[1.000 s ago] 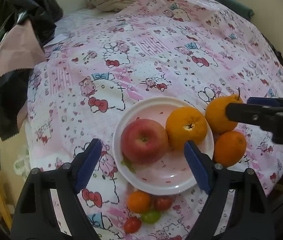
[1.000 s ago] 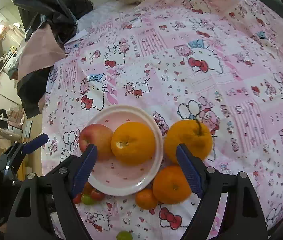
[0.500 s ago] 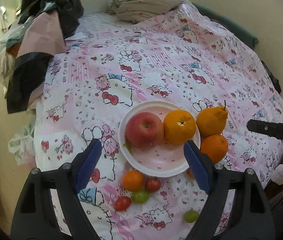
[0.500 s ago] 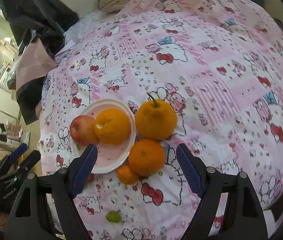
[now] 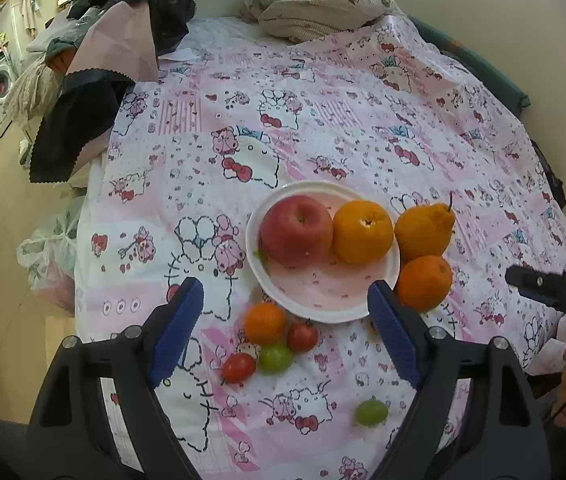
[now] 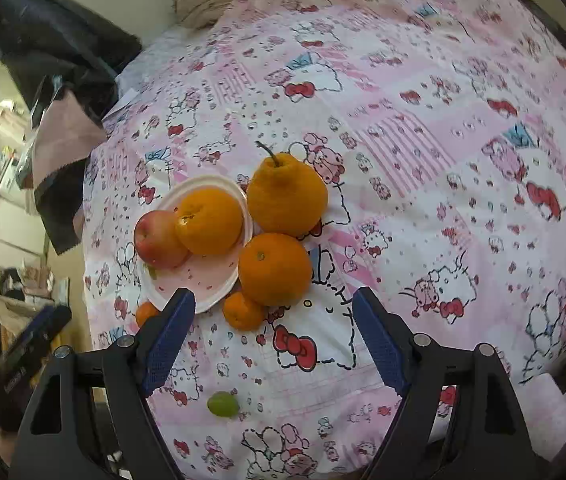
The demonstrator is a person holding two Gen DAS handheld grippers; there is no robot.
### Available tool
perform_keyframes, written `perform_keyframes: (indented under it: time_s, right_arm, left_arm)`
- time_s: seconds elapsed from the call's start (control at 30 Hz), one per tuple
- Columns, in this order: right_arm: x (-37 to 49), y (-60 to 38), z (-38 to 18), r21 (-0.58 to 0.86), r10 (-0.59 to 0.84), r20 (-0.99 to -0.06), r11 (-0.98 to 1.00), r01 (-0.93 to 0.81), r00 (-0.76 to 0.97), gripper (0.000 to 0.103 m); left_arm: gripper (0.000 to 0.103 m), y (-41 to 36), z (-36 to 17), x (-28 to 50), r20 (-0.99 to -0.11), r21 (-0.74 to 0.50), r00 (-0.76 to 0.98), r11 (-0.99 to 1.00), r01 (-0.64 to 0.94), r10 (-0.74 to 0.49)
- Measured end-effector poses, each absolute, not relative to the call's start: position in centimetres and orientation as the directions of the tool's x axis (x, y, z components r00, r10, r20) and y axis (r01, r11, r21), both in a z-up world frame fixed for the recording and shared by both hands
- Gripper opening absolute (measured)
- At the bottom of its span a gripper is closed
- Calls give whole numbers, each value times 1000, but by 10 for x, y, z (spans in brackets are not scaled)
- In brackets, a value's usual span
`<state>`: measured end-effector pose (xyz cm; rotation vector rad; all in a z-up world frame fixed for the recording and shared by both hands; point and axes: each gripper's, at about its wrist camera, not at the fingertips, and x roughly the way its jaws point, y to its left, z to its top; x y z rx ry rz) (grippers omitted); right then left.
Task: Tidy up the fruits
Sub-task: 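Grasp another orange beside the plate with the right gripper and lift it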
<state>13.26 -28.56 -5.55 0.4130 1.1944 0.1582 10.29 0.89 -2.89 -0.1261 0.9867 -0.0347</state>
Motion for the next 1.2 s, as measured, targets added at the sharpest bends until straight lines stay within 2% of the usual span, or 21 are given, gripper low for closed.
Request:
perform_keyframes:
  time_s: [0.37,0.53,0.67,0.73,0.8,1.0,1.2]
  right_arm:
    - [157,-289,-115,433,372,-887,876,213,272,84]
    - [174,-274,-142,438,394,-893,872,218,218,84]
    - [190,-251,-160,388,361,-918,904,181,164,84]
    - [195,-241,-171,369,352,-928,914,170,121,77]
    - [197,-236,-178,352,340,-936,921,166,96,76]
    - [192,-237,-171,324,310,-944,937,133,116,72]
    - [174,-259,-144,370,344,-923,918,143,173,72]
  left_arm:
    - [82,9,-34,105,-839,-152,532,988,-33,-111]
    - [82,10,-43,112,-856,-159,503,987,-39,-118]
    - [82,10,-48,117,-863,-165,490,985,-41,-124]
    - [82,10,-50,120,-867,-161,483,986,-39,-122]
    - [82,8,-54,123,-874,-158,471,987,-36,-122]
    - [82,5,-55,129,-873,-156,471,987,-27,-125]
    - [82,2,-53,126,-867,-143,485,989,-20,-116]
